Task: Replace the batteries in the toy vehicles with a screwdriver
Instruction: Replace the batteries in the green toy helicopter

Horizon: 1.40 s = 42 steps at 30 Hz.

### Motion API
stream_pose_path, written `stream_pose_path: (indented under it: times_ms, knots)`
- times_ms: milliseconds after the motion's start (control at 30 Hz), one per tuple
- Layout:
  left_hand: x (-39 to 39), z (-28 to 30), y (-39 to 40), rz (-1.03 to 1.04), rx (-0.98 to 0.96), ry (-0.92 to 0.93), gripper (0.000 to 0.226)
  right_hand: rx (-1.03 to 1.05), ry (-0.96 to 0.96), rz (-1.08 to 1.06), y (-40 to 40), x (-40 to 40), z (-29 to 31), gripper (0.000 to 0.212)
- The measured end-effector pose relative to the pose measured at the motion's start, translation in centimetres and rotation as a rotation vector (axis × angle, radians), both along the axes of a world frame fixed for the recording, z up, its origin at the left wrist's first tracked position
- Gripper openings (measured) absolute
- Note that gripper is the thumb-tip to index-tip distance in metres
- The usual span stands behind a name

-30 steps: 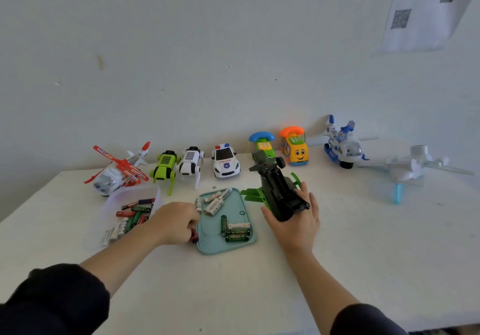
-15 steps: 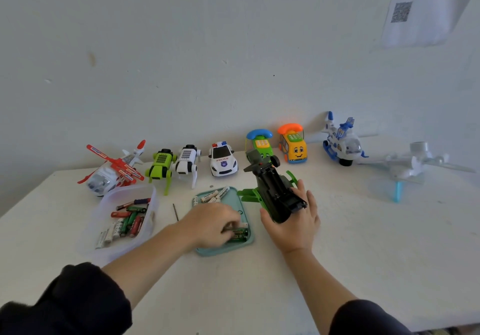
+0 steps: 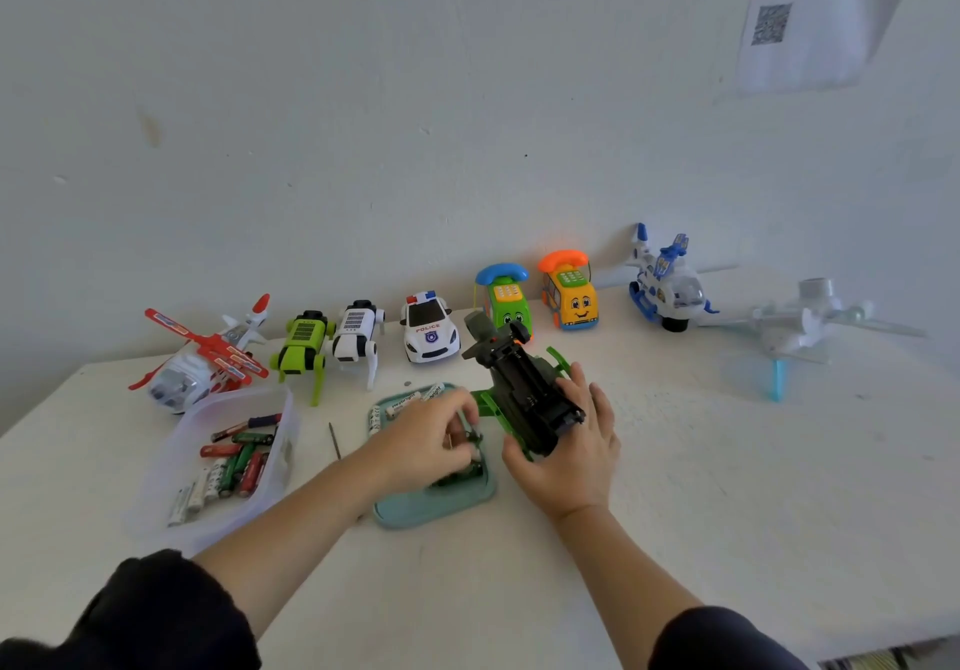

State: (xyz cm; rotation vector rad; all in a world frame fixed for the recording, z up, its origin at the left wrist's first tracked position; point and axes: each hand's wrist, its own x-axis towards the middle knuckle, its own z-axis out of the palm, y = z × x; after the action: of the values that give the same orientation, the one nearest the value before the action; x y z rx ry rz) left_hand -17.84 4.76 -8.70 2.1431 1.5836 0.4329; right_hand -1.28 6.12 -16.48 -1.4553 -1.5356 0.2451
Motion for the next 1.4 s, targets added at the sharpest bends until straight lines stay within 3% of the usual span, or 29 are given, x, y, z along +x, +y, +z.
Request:
stream_pose_path:
  times_ms: [100, 200, 300, 433, 533, 733, 867, 1067, 1167, 1233, 1333, 1400]
  knots:
    - [1.1, 1.3, 0.9, 0.158, 0.089, -0.447, 0.02, 0.001, 0.013, 0.011, 0.1, -0.1, -0.1, 0.076]
    - [3.3, 1.5, 1.9, 0.292, 0.255, -0.66, 0.02, 0.018, 0.032, 0.003, 0.1, -0.1, -0.1, 0.073]
    - [5.3, 0.7, 2.3, 0.347, 0.442, -0.587, 0.018, 0.022, 0.024, -0.01, 0.1, -0.1, -0.1, 0.074]
    - [6.3, -0.2, 2.8, 0.302, 0.616, -0.25, 0.009, 0.026, 0.003, -0.021, 0.2, 0.0, -0.2, 0.074]
    - [6.6, 0.1, 3.3, 0.272, 0.625, -0.056, 0.006, 0.007, -0.013, -0.019, 0.3, -0.1, -0.3, 0.076]
    - [6.7, 0.4, 4.1, 0.323, 0.608, 0.048, 0.016, -0.016, 0.005, -0.015, 0.2, -0.2, -0.1, 0.078]
    - [6.3, -0.4, 4.4, 0.246, 0.713, 0.085, 0.01, -0.042, 0.018, -0.002, 0.3, -0.1, 0.0, 0.078]
    - [5.8, -0.9, 4.0, 0.136, 0.772, 0.327, 0.027, -0.056, 0.034, -0.013, 0.2, -0.2, 0.2, 0.081]
    - [6.1, -0.2, 4.2, 0.108, 0.606, 0.302, 0.029, -0.092, 0.042, -0.001, 0.3, 0.0, 0.3, 0.081]
    - [5.5, 0.6, 4.1, 0.032, 0.479, 0.181, 0.027, -0.111, 0.045, 0.001, 0.3, 0.1, 0.4, 0.081]
    - [3.7, 1.0, 3.3, -0.004, 0.57, -0.042, 0.024, -0.115, 0.068, 0.004, 0.1, 0.2, 0.5, 0.079]
    - [2.1, 1.0, 2.8, 0.01, 0.546, -0.042, 0.021, -0.109, 0.08, 0.01, 0.1, 0.2, 0.6, 0.079]
